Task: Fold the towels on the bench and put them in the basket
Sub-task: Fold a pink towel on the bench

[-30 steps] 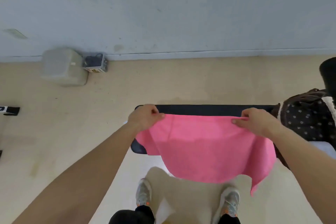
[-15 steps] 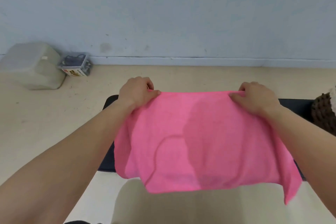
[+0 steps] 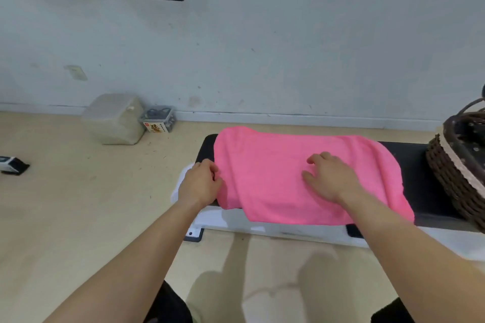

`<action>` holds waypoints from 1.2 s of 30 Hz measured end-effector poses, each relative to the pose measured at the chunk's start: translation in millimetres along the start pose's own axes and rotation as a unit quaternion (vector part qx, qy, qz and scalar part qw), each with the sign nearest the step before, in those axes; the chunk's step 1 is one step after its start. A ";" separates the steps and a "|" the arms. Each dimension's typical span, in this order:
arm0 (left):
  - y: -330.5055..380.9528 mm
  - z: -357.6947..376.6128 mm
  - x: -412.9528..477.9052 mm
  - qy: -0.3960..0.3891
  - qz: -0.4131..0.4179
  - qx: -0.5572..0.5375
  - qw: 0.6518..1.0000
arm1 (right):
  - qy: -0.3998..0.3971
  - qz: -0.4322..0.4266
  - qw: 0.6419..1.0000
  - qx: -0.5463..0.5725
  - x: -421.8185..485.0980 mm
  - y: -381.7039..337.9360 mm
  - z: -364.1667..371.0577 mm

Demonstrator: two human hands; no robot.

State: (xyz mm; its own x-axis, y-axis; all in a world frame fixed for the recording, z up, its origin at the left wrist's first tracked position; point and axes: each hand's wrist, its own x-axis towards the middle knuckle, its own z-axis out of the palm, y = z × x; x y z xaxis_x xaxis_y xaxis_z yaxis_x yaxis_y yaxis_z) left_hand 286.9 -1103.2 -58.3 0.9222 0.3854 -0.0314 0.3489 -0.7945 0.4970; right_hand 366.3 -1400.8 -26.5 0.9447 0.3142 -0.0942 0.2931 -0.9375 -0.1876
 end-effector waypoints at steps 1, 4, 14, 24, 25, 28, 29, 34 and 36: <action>-4.2 1.0 -8.6 -0.007 -0.007 -0.004 1.000 | -0.002 -0.006 1.000 0.001 -10.0 -7.6 3.9; -7.7 5.7 -22.4 -0.008 -0.030 -0.027 0.999 | -0.004 -0.020 1.000 0.016 -31.7 -24.4 16.1; 2.1 31.8 -5.7 0.070 -0.013 -0.019 0.997 | -0.010 -0.132 0.989 0.059 8.9 -72.9 45.3; -12.9 15.8 9.6 0.049 -0.001 -0.128 0.991 | -0.062 -0.123 0.990 0.034 24.3 -111.5 67.7; -16.5 12.0 10.5 0.056 -0.003 -0.123 0.991 | -0.065 -0.119 0.990 0.036 24.4 -113.6 66.9; -33.9 -1.7 16.9 0.083 -0.015 -0.071 0.994 | -0.062 -0.112 0.991 0.037 24.4 -118.4 65.6; -39.8 -5.8 18.2 0.087 -0.020 -0.057 0.994 | -0.063 -0.111 0.991 0.038 25.0 -119.2 65.5; -52.2 -14.2 14.4 0.070 -0.057 0.037 0.995 | -0.076 -0.119 0.989 0.044 26.3 -118.3 64.5; -47.8 -15.4 11.4 0.079 -0.061 0.064 0.993 | -0.069 -0.116 0.990 0.039 24.5 -117.8 63.3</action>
State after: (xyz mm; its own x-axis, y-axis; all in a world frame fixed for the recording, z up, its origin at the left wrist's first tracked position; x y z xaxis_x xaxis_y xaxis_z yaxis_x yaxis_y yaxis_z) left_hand 278.1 -1053.6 -69.1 0.8378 0.5429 0.0578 0.4837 -0.7871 0.3827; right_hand 345.6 -1273.2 -68.6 0.8228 0.5416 -0.1725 0.4815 -0.8254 -0.2948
